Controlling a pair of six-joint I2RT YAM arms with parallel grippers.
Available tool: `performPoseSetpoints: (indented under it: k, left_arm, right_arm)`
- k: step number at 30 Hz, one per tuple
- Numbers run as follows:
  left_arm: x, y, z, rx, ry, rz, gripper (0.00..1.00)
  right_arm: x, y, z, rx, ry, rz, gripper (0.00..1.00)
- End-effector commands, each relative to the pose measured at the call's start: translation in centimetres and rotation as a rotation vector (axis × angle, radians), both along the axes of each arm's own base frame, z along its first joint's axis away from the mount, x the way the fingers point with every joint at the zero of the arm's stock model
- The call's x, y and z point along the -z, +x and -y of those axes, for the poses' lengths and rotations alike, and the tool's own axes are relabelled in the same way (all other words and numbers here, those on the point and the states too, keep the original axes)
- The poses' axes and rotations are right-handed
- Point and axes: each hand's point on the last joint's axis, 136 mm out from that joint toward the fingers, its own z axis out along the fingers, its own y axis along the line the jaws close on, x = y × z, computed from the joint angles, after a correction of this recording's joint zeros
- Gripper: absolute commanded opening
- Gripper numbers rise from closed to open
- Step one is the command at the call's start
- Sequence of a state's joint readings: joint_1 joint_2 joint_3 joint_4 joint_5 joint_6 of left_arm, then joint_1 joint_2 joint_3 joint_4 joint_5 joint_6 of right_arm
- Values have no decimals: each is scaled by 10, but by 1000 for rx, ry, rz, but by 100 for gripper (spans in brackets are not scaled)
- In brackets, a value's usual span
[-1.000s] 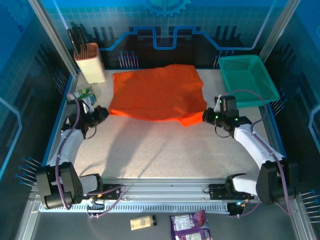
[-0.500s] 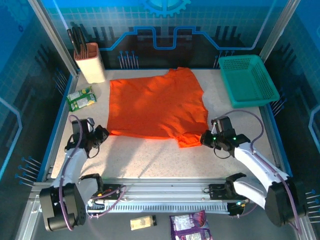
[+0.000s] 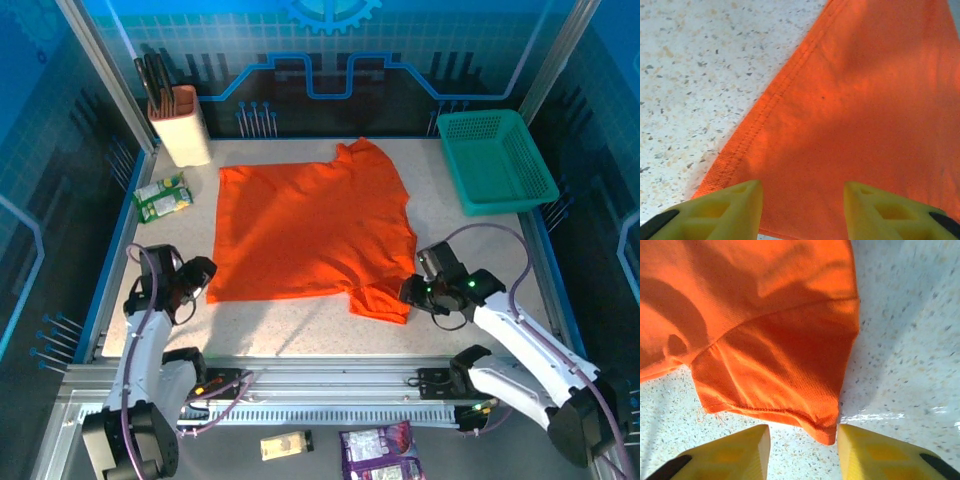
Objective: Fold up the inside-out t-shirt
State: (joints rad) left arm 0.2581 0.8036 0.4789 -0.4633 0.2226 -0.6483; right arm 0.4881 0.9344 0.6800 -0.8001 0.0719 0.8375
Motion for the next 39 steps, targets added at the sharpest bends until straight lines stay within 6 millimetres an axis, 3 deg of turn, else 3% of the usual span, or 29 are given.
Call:
performPoseSetpoints:
  k: [1,4,8,12,18,22,27,31,34,37,39]
  left_arm:
    - [-34,11,9,70,-18,79,46]
    - [-40,16,24,162,-27,68,46]
    - [-27,24,46,295,-3,0,46]
    - [0,35,62,353,-34,-68,45]
    - [36,37,67,314,-110,-142,46]
    - [64,25,51,227,-61,-225,48]
    - [86,-4,31,148,-44,-366,47]
    - [85,-16,30,111,-71,-367,47]
    - [72,-11,33,90,-93,-313,46]
    - [54,5,37,103,-113,-234,46]
    - [44,17,43,149,-117,-209,45]
  right_arm:
    - [-18,9,1,-63,-121,28,43]
    - [-18,17,-38,-217,-49,17,46]
    - [-6,20,-98,-422,112,-22,49]
    - [14,26,-127,-485,167,-49,57]
    - [59,17,-121,-452,141,-168,65]
    - [80,-3,-110,-418,126,-242,70]
    - [91,-47,-99,-408,92,-345,75]
    - [79,-74,-106,-447,93,-383,76]
    - [54,-63,-108,-464,87,-326,76]
    - [26,-26,-102,-438,91,-221,78]
    - [18,2,-92,-392,113,-174,78]
